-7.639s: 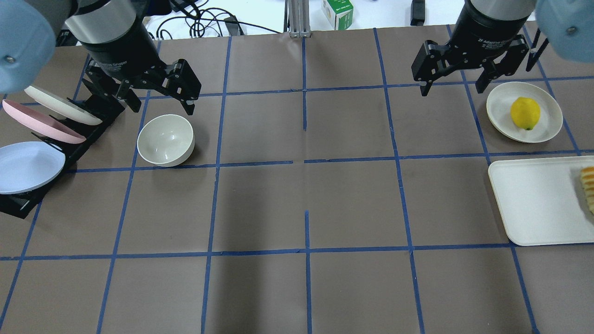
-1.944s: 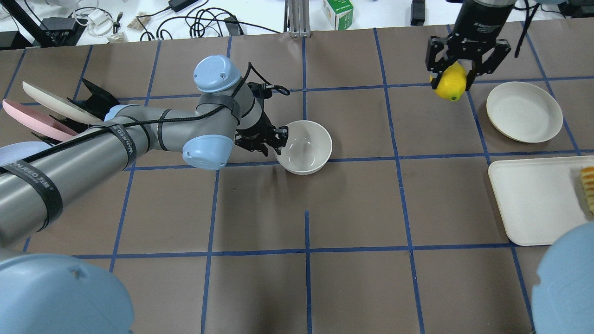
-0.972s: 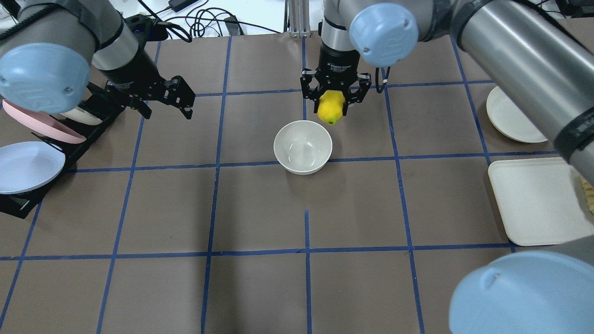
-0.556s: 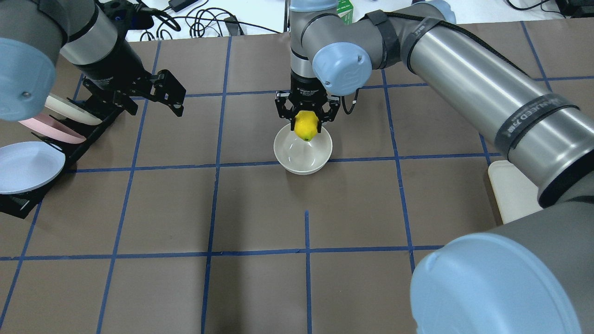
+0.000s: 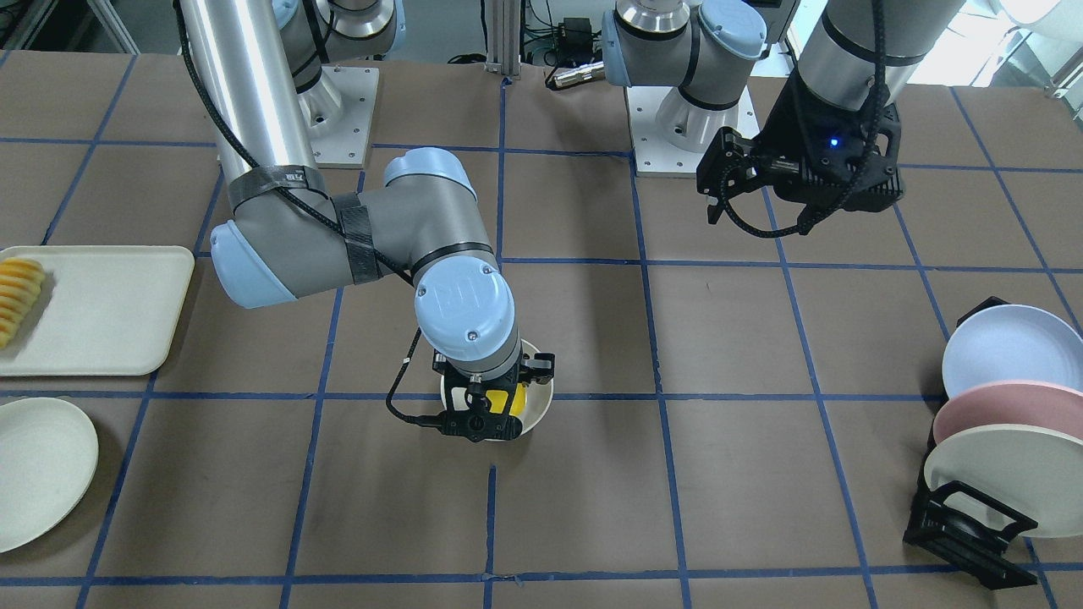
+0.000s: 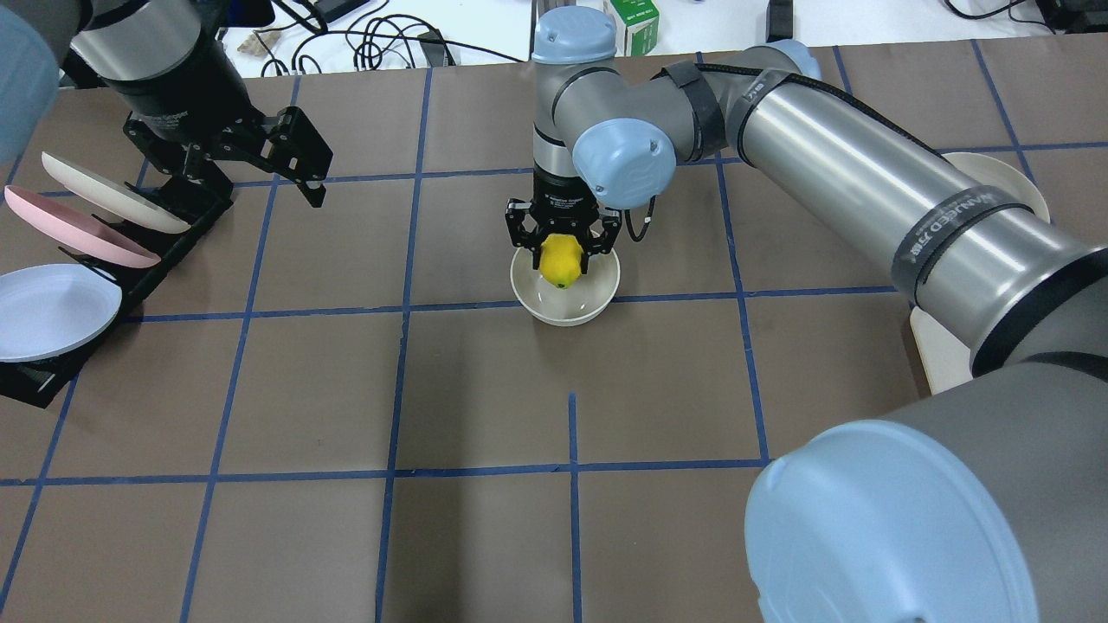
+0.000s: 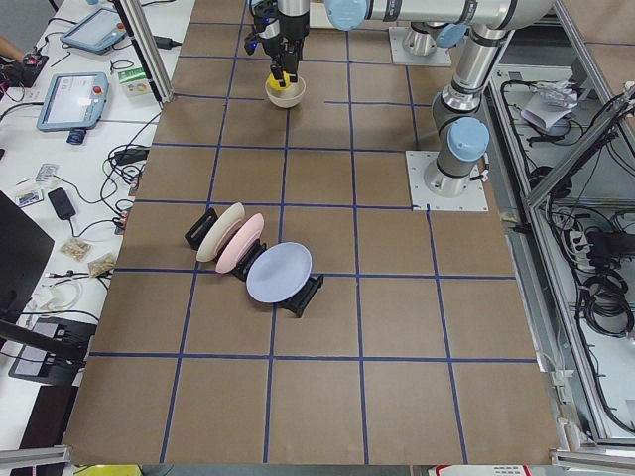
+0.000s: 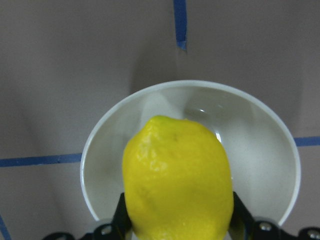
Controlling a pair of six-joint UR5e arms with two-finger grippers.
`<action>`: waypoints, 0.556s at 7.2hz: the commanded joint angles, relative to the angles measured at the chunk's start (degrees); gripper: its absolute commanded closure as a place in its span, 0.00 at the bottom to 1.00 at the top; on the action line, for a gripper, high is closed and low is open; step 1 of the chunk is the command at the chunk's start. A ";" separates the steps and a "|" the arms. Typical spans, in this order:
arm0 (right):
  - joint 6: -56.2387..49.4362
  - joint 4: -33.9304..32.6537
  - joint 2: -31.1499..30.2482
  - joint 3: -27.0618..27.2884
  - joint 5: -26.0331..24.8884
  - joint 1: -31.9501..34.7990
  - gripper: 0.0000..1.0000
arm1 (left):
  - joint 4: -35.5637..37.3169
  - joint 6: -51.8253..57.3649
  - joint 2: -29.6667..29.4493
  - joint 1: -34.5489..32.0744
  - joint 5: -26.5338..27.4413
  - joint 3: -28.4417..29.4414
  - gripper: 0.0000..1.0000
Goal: Place bowl and put lemon in it
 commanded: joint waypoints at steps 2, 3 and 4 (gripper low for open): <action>0.22 -6.86 0.28 5.04 0.21 0.01 0.68 | -0.42 -4.78 -0.26 -0.55 0.65 0.06 0.04; 0.14 -7.14 0.28 5.40 0.21 0.01 0.34 | -0.42 -4.87 -0.34 -0.64 0.65 0.06 0.04; 0.22 -7.05 0.28 5.40 0.21 -0.07 0.32 | -0.42 -4.78 -0.35 -0.64 0.39 0.06 0.04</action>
